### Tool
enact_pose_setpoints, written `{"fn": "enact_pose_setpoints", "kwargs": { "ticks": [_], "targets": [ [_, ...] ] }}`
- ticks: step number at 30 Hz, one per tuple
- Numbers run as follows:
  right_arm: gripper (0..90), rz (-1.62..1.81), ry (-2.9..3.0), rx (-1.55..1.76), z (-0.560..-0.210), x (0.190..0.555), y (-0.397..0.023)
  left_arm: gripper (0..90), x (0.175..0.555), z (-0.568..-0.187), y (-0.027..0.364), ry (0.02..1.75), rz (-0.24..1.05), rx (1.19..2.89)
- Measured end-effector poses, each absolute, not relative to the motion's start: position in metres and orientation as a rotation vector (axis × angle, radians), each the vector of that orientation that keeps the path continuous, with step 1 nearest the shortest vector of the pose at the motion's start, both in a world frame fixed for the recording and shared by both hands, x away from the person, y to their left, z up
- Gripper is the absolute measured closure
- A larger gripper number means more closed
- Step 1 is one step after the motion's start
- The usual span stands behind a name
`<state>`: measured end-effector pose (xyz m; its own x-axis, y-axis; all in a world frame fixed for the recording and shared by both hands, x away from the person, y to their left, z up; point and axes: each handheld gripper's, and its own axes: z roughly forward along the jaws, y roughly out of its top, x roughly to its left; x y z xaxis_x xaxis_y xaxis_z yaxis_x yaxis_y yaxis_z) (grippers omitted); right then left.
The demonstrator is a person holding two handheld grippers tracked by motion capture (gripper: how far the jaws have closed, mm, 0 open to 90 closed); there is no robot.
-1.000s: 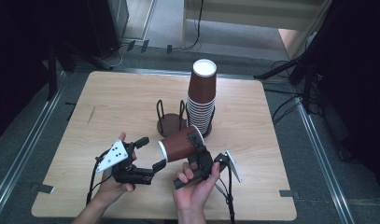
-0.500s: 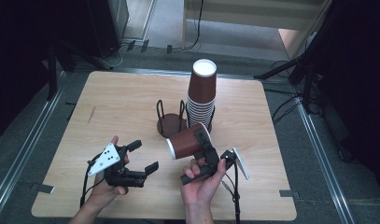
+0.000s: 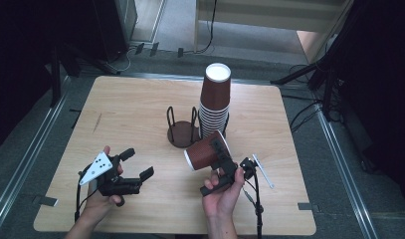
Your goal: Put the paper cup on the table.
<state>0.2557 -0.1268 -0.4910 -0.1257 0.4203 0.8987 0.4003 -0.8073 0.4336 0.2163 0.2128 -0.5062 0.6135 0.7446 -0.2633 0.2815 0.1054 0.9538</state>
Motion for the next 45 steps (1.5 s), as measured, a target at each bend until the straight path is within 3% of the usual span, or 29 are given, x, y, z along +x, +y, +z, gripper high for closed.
{"fn": "enact_pose_setpoints", "kwargs": {
  "ticks": [18, 45],
  "targets": [
    [4.6, 1.739, 1.305, 1.605, -0.482, 0.257, -0.129, 1.9, 0.213, -0.522, 0.254, 1.034, 0.462, 1.45],
    [4.6, 1.438, 1.389, 1.366, -0.473, 0.268, -0.154, 2.0, 0.212, -0.54, 0.294, 1.183, 0.627, 1.475]
  ]
}}
